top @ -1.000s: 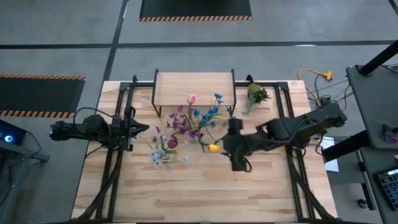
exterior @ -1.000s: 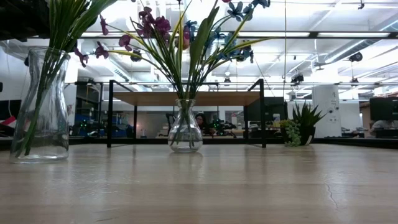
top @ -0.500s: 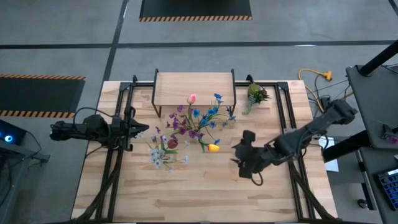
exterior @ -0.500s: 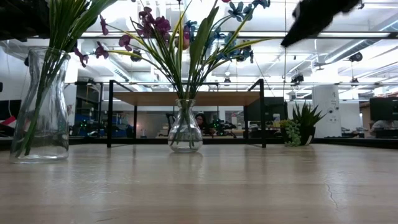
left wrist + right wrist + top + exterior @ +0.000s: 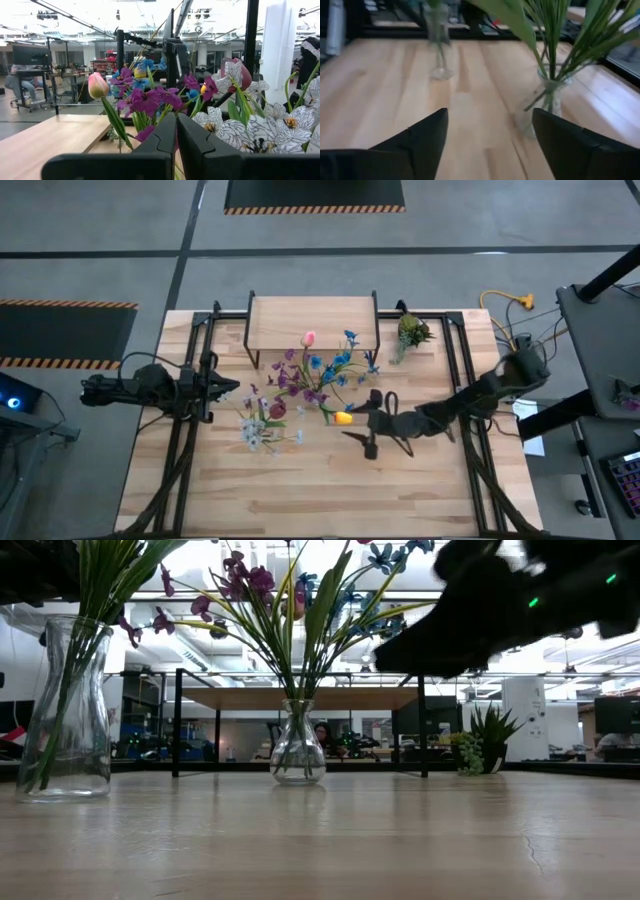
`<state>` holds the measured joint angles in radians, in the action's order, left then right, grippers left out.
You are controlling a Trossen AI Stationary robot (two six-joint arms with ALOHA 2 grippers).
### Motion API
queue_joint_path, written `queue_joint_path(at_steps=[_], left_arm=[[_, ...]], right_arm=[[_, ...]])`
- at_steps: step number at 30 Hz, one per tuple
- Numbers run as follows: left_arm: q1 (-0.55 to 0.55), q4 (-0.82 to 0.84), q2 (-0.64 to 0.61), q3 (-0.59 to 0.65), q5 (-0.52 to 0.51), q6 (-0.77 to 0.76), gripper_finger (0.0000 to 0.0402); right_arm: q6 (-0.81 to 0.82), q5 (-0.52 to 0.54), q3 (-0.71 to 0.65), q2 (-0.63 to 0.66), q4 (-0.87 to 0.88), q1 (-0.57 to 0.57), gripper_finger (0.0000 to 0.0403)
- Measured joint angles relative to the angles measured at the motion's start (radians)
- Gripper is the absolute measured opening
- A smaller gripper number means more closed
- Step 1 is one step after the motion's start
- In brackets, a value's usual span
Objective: Pick and place flowers into a vace then onto a shelf
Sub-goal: Put the right transparent vase with flowers on the shelf
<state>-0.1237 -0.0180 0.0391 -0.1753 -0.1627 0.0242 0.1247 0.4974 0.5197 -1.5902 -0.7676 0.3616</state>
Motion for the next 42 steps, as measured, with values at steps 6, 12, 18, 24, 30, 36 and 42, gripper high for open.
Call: queue_joint_path(at_steps=[6,12,18,24,30,36,42], left_arm=[[0.0,0.0,0.0,0.0,0.0,0.0,0.0],[0.0,0.0,0.0,0.0,0.0,0.0,0.0],[0.0,0.0,0.0,0.0,0.0,0.0,0.0],[0.0,0.0,0.0,0.0,0.0,0.0,0.0],[0.0,0.0,0.0,0.0,0.0,0.0,0.0],[0.0,0.0,0.0,0.0,0.0,0.0,0.0],[0.0,0.0,0.0,0.0,0.0,0.0,0.0]], right_arm=[[-0.002,0.0,0.115,-0.171,-0.03,-0.102,0.0338],[0.07,0.018,0.189,-0.273,-0.036,-0.161,0.0363],[0.074,0.076,0.191,-0.331,-0.098,-0.19,0.0363],[0.002,0.047,0.207,-0.415,-0.291,-0.218,0.0363],[-0.002,0.025,0.299,-0.507,-0.301,-0.257,0.0364],[-0.008,0.029,0.354,-0.567,-0.305,-0.272,0.0363],[-0.002,0.056,0.35,-0.558,-0.311,-0.272,0.0326]])
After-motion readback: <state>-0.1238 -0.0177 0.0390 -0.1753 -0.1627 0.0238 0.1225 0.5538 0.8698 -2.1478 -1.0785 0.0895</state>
